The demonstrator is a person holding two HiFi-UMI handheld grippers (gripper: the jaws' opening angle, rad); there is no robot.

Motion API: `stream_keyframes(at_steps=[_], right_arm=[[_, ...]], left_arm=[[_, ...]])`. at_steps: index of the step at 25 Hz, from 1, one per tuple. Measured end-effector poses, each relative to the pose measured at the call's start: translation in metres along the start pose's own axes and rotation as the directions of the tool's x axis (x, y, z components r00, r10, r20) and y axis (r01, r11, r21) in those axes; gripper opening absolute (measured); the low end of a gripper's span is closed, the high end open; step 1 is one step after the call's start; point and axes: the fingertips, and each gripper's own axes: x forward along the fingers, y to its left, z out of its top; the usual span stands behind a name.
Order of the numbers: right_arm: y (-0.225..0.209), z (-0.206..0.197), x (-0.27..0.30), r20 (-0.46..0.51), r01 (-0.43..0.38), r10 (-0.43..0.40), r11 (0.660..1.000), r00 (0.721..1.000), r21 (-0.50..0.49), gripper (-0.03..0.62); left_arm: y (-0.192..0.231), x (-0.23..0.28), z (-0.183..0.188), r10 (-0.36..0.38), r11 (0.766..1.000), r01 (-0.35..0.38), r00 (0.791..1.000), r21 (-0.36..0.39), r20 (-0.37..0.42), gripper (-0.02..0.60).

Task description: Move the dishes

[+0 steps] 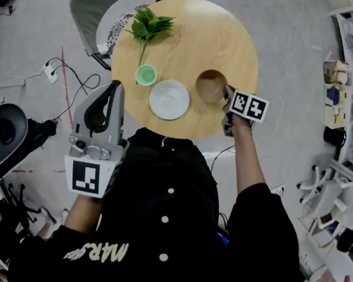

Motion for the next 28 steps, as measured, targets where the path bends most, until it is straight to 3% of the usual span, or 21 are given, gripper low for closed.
stream_keyframes(at_steps=[11, 28], right_arm=[[-0.013, -0.048, -0.013, -0.037, 0.015, -0.015, 1.0, 0.999, 0.021, 0.006], [-0.02, -0.077, -0.009, -0.045, 0.017, -0.017, 1.0, 0.999, 0.018, 0.008]], left_arm=[[-0.006, 0.002, 0.014, -0.016, 1.0, 0.015, 1.0, 0.023, 0.026, 0.003], [-0.014, 0.006, 0.015, -0.036, 0.999, 0.036, 0.999, 0.027, 0.023, 0.003]])
